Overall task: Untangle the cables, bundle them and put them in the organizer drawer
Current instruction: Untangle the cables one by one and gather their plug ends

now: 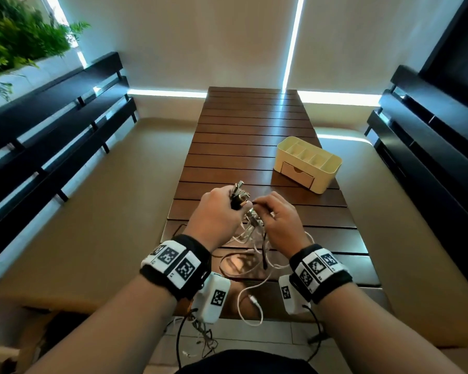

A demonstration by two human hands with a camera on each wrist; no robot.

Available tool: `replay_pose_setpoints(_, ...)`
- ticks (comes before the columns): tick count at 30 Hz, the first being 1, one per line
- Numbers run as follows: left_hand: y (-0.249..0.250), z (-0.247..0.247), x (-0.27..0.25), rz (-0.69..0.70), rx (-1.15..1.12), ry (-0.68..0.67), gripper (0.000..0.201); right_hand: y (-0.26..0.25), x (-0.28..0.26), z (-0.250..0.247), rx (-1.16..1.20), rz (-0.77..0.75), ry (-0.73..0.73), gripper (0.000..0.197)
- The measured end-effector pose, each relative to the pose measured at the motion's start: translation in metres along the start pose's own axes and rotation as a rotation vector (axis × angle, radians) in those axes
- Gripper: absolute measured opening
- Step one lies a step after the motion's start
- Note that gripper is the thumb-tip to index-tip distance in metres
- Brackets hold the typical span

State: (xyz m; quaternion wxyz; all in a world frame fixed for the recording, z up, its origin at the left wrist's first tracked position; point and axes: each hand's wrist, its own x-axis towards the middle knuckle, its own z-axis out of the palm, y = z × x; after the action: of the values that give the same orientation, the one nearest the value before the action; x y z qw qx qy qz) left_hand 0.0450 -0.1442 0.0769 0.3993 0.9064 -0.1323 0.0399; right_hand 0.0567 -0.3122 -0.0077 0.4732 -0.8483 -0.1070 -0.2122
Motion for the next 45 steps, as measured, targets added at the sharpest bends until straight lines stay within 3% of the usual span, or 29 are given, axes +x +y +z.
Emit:
replay_pose_setpoints(3, -0.003, 0.006, 0.004, -0.056, 0.011, -0.010, 0.039, -0.004, -0.002, -0.008, -0.039, -0.013, 0.010, 0.009)
replay_pose_setpoints(9, -0.004, 0.009, 0.009, -0.024, 0.051, -0.046, 0.037, -0.008, 0.002, -0.013, -0.077, -0.071, 0.041, 0.009)
replay_pose_setpoints(13, -0.004, 0.002, 0.007, 0.041, -0.064, 0.074, 0.035, -0.006, 0.006, -0.011, -0.120, -0.102, -0.005, 0.006)
replay_pose_setpoints(17, -0.003, -0.017, 0.011, 0.074, -0.182, 0.226, 0.043, 0.029, 0.003, -0.013, -0.299, 0.076, -0.192, 0.014)
replay_pose_setpoints(23, -0.020, -0.014, 0.009, 0.004, -0.170, 0.207, 0.045, 0.033, 0.011, -0.010, -0.466, 0.218, -0.269, 0.018)
replay_pose_setpoints(26, -0.022, -0.008, 0.010, 0.022, -0.209, 0.155, 0.043, 0.021, 0.012, -0.003, -0.340, 0.194, -0.285, 0.026)
replay_pose_setpoints(29, -0.023, -0.005, 0.012, 0.033, -0.194, 0.117, 0.040, 0.009, 0.007, 0.006, -0.214, 0.199, -0.310, 0.022)
replay_pose_setpoints(31, -0.022, -0.003, 0.014, 0.043, -0.207, 0.121, 0.040, 0.011, 0.002, 0.014, -0.323, 0.209, -0.385, 0.025)
replay_pose_setpoints(35, -0.023, -0.004, 0.015, 0.069, -0.240, 0.209, 0.045, 0.035, -0.011, 0.020, -0.585, 0.356, -0.530, 0.052)
replay_pose_setpoints(38, -0.028, -0.005, 0.016, -0.004, -0.265, 0.282, 0.042, 0.040, -0.018, 0.019, -0.660, 0.234, -0.515, 0.044)
replay_pose_setpoints(43, -0.032, -0.007, 0.022, -0.076, -0.296, 0.262, 0.042, 0.048, -0.028, 0.016, -0.632, -0.046, -0.291, 0.029)
replay_pose_setpoints(45, -0.033, -0.009, 0.025, -0.096, -0.308, 0.273, 0.040, 0.051, -0.032, 0.016, -0.640, -0.090, -0.240, 0.026)
